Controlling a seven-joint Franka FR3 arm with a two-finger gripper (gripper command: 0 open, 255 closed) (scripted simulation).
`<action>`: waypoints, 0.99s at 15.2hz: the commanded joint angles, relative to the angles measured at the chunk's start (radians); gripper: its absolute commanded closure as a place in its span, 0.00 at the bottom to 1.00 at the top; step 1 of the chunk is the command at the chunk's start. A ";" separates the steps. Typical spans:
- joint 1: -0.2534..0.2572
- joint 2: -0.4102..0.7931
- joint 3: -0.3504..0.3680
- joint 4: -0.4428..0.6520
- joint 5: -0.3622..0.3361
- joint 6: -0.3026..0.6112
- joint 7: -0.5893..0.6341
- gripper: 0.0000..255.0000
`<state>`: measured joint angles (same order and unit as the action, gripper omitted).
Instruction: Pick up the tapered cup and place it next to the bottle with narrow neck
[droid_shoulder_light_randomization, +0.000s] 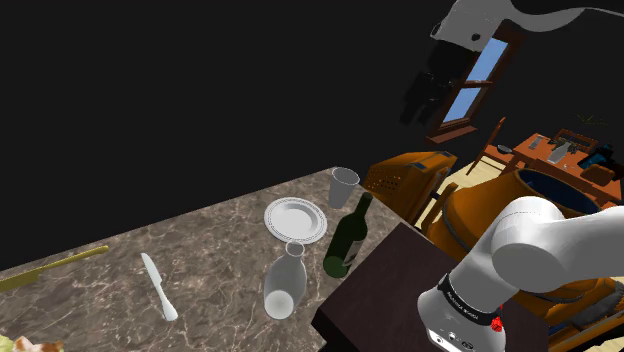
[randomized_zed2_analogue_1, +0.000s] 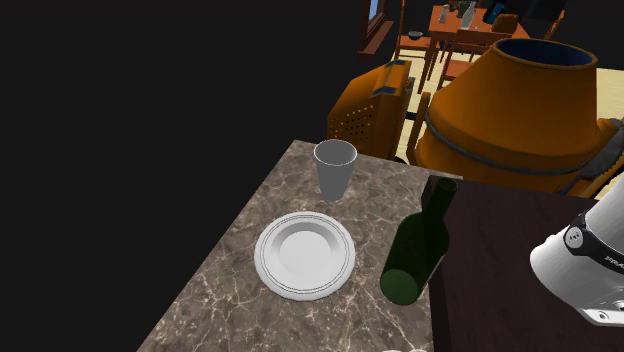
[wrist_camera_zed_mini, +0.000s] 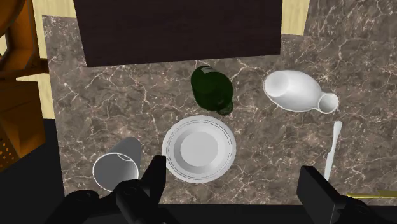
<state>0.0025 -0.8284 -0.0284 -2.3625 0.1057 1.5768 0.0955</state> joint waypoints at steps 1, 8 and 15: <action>0.000 0.000 0.000 0.000 0.000 0.000 0.000 0.00; -0.027 0.110 -0.099 -0.097 -0.053 0.191 -0.129 0.00; -0.043 0.291 -0.202 -0.128 -0.080 0.389 -0.261 0.00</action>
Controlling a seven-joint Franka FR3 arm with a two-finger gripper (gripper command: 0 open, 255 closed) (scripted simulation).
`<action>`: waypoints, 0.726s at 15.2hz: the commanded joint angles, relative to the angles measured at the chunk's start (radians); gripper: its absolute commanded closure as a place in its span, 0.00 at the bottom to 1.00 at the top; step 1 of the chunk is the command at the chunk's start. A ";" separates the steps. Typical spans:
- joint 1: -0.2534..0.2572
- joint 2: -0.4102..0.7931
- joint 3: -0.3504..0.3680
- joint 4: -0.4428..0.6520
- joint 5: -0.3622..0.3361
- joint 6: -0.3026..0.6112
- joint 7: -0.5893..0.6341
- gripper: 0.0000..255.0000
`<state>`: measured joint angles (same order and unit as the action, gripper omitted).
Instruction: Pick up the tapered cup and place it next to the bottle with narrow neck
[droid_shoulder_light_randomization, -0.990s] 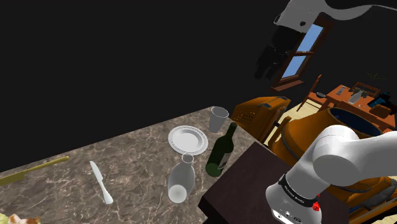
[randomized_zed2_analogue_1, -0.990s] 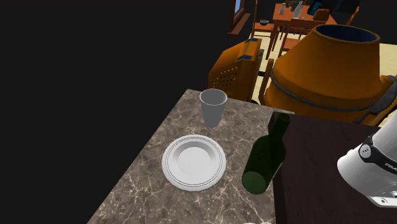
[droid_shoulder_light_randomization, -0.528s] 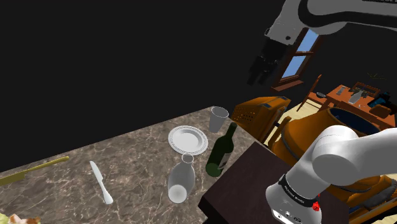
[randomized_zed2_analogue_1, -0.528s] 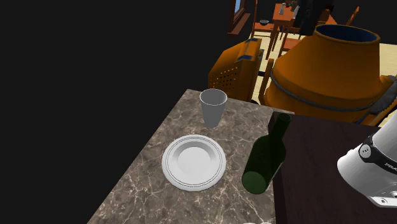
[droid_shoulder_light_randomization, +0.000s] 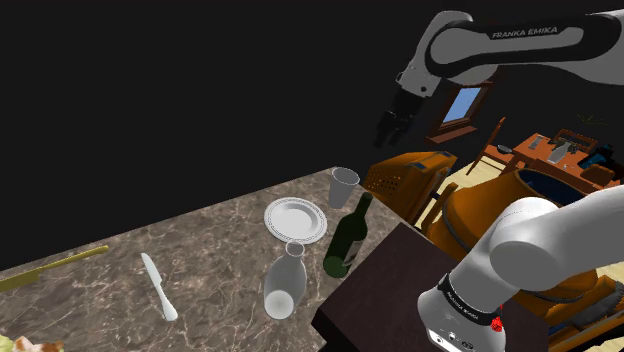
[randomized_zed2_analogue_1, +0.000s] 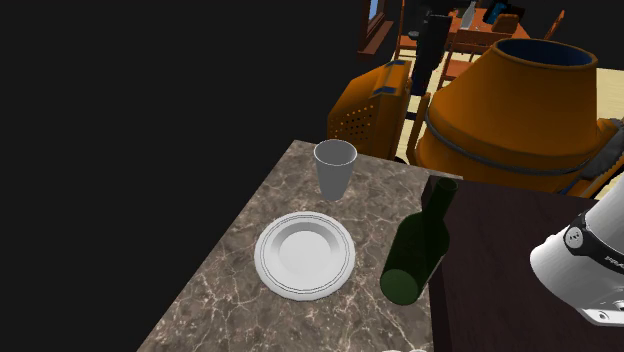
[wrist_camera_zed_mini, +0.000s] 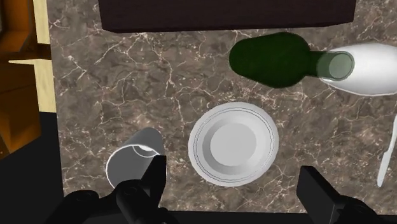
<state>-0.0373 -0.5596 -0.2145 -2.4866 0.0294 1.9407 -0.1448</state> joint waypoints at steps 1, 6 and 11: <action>-0.004 0.054 -0.030 -0.002 -0.004 0.053 -0.041 0.00; -0.001 0.226 -0.104 0.026 0.018 0.184 -0.148 0.00; 0.006 0.422 -0.167 0.091 0.088 0.291 -0.276 0.00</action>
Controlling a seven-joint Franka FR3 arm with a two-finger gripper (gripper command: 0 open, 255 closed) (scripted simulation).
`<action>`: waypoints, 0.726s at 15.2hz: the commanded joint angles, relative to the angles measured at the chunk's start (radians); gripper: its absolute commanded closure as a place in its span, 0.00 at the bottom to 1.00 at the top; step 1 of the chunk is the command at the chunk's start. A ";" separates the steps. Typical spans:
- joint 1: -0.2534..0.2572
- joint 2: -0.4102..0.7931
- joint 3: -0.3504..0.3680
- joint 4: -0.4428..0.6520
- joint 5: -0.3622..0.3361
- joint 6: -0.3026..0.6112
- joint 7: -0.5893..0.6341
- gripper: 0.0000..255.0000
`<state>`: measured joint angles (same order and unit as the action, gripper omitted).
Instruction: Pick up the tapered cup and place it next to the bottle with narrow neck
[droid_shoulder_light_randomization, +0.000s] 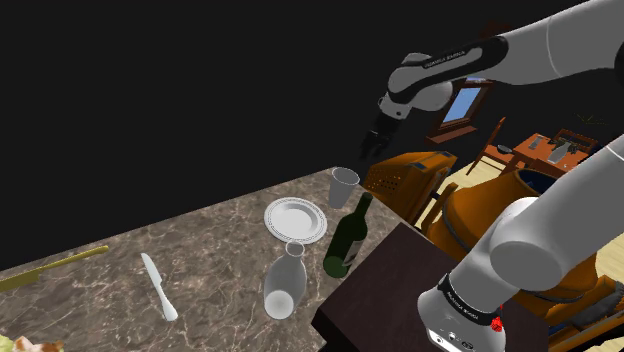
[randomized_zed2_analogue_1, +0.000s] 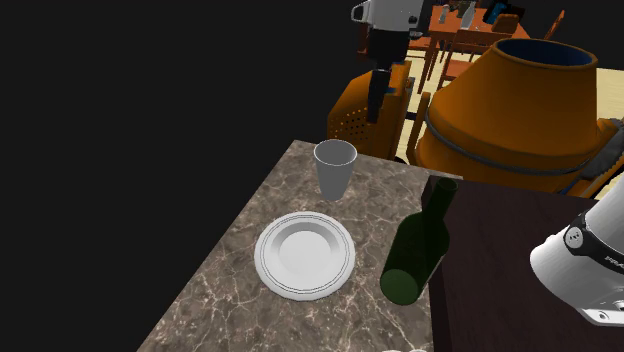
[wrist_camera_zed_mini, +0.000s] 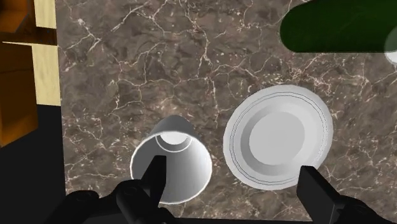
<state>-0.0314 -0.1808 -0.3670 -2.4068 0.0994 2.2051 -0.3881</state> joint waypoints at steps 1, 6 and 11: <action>0.000 0.085 -0.025 0.028 0.038 0.045 -0.061 0.00; -0.019 0.297 -0.048 0.136 0.160 0.109 -0.208 0.00; -0.077 0.508 -0.027 0.277 0.278 0.136 -0.336 0.00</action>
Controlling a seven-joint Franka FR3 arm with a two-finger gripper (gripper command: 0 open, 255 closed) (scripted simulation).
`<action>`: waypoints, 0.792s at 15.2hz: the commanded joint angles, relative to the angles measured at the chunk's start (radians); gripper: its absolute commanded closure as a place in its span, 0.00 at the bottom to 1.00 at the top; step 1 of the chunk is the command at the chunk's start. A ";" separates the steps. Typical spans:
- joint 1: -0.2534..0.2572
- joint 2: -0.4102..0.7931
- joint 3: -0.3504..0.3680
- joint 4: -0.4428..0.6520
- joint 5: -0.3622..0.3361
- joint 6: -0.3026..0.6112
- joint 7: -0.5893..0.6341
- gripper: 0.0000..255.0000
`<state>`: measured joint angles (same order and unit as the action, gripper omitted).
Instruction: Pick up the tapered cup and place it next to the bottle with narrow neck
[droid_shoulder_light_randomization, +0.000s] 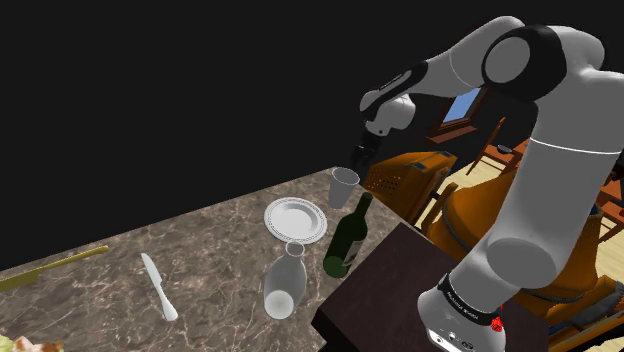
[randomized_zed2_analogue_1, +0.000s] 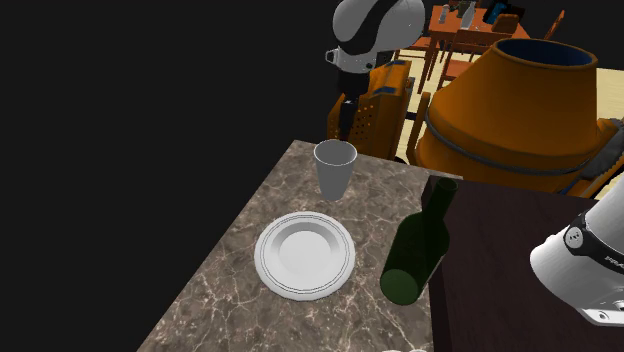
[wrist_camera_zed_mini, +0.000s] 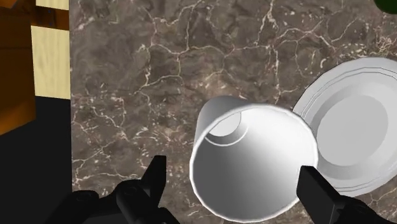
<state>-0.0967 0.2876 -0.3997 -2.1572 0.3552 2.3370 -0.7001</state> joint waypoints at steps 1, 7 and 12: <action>-0.027 0.081 0.013 0.059 0.041 0.007 -0.044 0.00; -0.058 0.182 0.044 0.108 0.094 0.047 -0.089 0.00; -0.065 0.217 0.061 0.108 0.118 0.081 -0.105 0.00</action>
<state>-0.1607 0.5002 -0.3409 -2.0480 0.4693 2.4114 -0.8016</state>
